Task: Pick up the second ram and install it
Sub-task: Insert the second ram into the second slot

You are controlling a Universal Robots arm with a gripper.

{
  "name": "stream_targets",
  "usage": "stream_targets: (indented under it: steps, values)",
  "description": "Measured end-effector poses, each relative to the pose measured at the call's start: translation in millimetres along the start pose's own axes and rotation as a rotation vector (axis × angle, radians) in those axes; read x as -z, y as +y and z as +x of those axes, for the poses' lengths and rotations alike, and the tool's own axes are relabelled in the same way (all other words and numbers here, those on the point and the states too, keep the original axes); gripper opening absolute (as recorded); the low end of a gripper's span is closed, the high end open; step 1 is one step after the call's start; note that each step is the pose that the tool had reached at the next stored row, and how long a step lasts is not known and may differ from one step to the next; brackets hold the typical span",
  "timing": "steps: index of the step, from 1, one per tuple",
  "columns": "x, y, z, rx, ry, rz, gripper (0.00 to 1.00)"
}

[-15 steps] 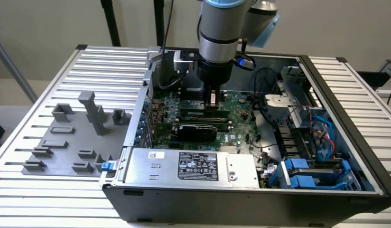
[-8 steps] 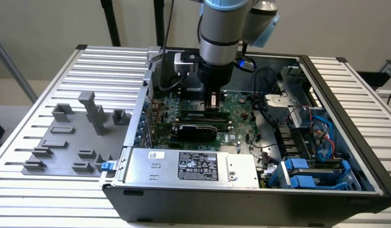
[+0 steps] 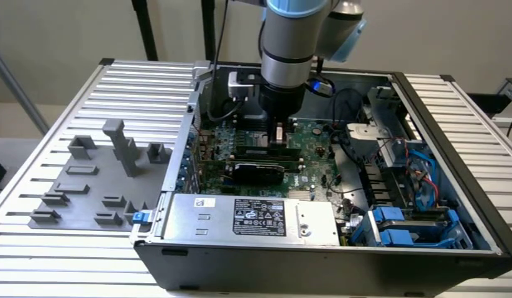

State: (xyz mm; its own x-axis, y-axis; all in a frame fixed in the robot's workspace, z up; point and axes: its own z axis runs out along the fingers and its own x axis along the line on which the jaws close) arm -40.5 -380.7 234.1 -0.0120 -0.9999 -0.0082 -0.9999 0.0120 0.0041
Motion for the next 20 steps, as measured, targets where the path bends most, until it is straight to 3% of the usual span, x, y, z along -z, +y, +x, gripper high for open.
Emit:
stream_targets:
  steps: [20]
  values:
    - [-6.6,0.7,0.2,0.000,0.0000,0.0000,0.14]
